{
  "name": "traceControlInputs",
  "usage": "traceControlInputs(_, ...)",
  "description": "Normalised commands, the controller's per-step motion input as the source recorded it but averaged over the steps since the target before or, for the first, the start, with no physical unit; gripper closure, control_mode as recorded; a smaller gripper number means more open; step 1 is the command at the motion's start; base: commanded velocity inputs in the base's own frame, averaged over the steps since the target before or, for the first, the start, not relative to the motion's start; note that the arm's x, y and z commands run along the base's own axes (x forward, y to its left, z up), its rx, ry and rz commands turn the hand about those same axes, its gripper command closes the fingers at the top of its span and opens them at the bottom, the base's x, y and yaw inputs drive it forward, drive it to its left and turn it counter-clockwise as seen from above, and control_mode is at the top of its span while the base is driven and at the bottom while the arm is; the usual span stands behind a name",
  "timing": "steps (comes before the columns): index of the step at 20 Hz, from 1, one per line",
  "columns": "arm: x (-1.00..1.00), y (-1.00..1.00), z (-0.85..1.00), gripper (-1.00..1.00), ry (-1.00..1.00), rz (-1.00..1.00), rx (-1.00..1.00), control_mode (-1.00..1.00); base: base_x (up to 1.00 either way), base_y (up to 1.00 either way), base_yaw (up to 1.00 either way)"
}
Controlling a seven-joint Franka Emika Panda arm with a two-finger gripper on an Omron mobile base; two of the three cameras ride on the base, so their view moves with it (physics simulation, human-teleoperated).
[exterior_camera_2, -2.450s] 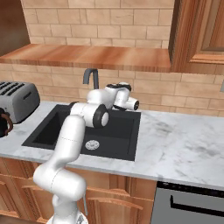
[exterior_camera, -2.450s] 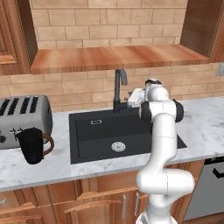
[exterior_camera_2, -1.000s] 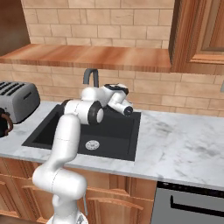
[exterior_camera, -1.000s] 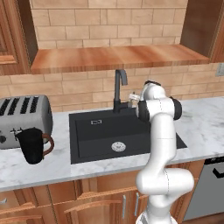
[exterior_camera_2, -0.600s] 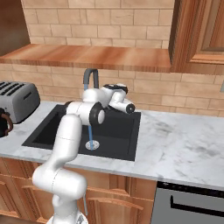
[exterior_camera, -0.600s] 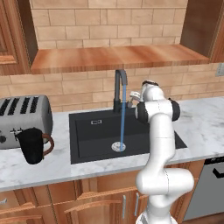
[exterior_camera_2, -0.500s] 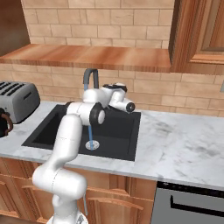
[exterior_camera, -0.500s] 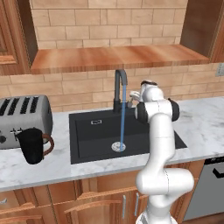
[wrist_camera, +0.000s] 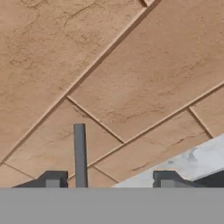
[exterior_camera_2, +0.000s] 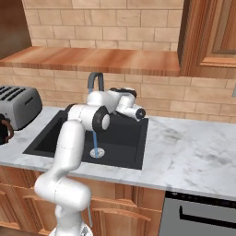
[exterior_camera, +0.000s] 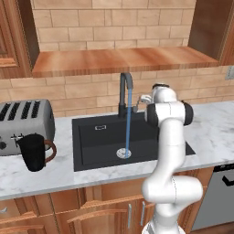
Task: Turn on the sink faucet and place the jug under the water for a few seconds to fill it up.
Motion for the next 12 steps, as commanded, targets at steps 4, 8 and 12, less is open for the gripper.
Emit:
traceControlInputs(4, -0.91, -0.46, 0.34, -1.0, -0.07, -0.08, 0.0, -1.0, 0.0, 0.0, 0.0)
traceControlInputs(8, -1.0, -0.48, 0.61, -1.0, -0.11, -0.07, 0.0, -1.0, 0.0, 0.0, 0.0)
traceControlInputs(12, -1.0, -0.11, 0.93, -1.0, -0.08, -0.01, -0.05, -1.0, 0.0, 0.0, 0.0)
